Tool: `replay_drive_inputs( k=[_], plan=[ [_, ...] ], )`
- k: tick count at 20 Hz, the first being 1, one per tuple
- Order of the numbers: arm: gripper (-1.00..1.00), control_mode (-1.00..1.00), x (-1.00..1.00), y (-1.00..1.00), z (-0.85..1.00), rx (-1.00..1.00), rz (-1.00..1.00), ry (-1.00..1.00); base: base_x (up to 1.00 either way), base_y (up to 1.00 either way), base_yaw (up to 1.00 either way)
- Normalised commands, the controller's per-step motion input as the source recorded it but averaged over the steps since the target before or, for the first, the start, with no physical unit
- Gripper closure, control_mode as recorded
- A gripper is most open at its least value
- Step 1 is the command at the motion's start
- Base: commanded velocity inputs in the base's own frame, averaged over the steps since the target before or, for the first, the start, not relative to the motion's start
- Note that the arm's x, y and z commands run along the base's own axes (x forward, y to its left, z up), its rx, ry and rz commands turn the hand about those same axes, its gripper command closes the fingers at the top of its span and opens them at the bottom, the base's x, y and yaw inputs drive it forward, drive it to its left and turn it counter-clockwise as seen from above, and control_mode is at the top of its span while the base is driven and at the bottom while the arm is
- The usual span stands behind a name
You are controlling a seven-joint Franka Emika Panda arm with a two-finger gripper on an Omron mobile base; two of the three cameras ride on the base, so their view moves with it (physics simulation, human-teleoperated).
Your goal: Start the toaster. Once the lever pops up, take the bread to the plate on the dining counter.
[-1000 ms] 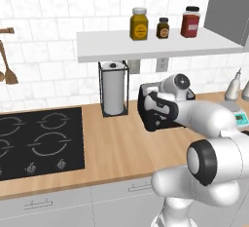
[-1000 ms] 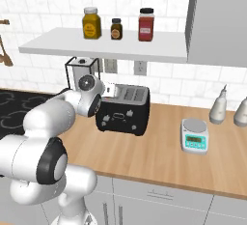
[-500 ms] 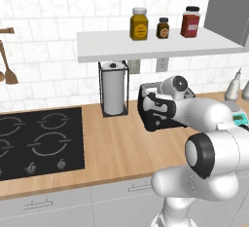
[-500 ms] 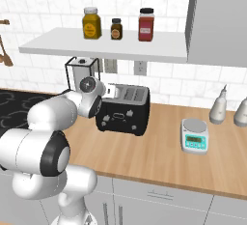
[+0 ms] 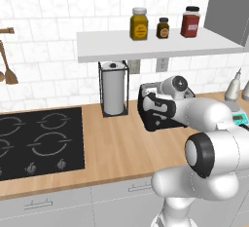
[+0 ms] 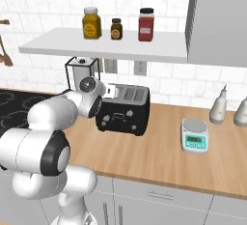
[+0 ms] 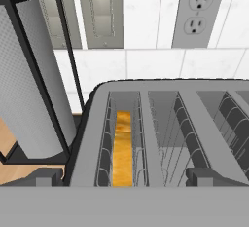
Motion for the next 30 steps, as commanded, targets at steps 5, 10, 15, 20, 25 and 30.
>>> replay_drive_inputs(
  k=[5,10,15,20,25,30],
  plan=[
    [-1.0,-1.0,0.0,0.0,0.0,0.0,0.0,0.0,0.0,0.0,0.0],
    [-1.0,-1.0,0.0,0.0,0.0,0.0,0.0,0.0,0.0,0.0,0.0],
    [-1.0,-1.0,0.0,0.0,0.0,0.0,0.0,0.0,0.0,0.0,0.0],
    [-1.0,-1.0,0.0,0.0,0.0,0.0,0.0,0.0,0.0,0.0,0.0],
    [-1.0,-1.0,0.0,0.0,0.0,0.0,0.0,0.0,0.0,0.0,0.0],
    [-1.0,-1.0,0.0,0.0,0.0,0.0,0.0,0.0,0.0,0.0,0.0]
  ],
)
